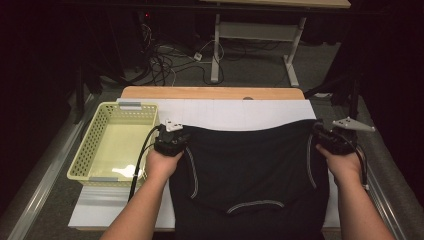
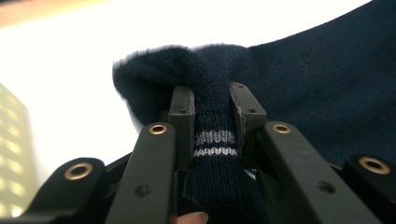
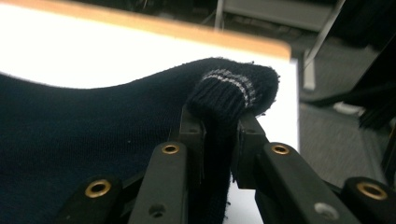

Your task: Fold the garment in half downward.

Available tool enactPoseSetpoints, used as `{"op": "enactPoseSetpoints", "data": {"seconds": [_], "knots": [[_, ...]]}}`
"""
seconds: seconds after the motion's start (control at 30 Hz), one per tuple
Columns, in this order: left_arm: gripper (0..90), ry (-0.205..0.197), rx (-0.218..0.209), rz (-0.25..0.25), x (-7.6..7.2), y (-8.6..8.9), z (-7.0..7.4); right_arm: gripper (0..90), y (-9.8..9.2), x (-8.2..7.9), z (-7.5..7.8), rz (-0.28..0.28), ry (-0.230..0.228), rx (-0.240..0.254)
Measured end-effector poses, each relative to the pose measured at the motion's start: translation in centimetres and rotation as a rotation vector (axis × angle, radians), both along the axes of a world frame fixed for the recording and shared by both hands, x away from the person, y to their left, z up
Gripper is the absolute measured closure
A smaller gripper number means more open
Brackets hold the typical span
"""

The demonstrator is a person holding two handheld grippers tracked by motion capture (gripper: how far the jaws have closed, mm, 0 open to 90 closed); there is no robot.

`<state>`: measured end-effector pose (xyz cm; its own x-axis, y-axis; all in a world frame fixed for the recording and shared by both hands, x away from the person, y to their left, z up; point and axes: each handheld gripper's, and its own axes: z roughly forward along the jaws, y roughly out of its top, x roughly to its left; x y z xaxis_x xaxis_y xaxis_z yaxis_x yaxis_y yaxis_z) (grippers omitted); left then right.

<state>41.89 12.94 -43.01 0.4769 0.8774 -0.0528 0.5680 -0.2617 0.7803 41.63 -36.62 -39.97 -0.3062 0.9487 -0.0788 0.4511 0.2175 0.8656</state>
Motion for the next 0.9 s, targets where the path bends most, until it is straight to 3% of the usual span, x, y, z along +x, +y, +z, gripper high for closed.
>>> {"op": "enactPoseSetpoints", "data": {"seconds": [0.2, 0.27, 0.33, 0.4, 0.47, 0.6, 0.9], "knots": [[71.9, -0.023, -0.028, 0.045, 2.0, 0.1, 2.1, 78.1, 0.4, 2.8, 3.1, -0.015, -0.086, 0.011], [63.8, 0.011, -0.054, 0.058, 2.6, -0.2, 2.0, 71.9, 0.3, 4.2, 2.8, -0.003, -0.019, 0.067], [51.7, 0.048, -0.059, 0.058, 2.8, -0.5, 1.4, 59.6, 0.2, 4.7, 1.9, -0.015, 0.018, 0.069], [45.6, 0.072, -0.051, 0.025, 2.7, -1.0, 0.9, 51.3, -0.1, 4.7, 0.9, -0.027, 0.045, 0.077], [42.9, 0.062, -0.027, 0.013, 2.2, -1.3, 0.5, 47.5, -0.5, 4.0, 0.3, -0.039, 0.062, 0.078], [40.3, 0.056, -0.053, -0.008, 1.0, -1.4, 0.0, 47.0, -1.1, 1.6, -0.4, -0.030, 0.068, 0.092], [40.3, 0.027, -0.102, -0.123, -5.3, -1.6, -1.4, 46.5, -1.0, -5.6, -2.9, 0.019, 0.092, 0.072]]}}
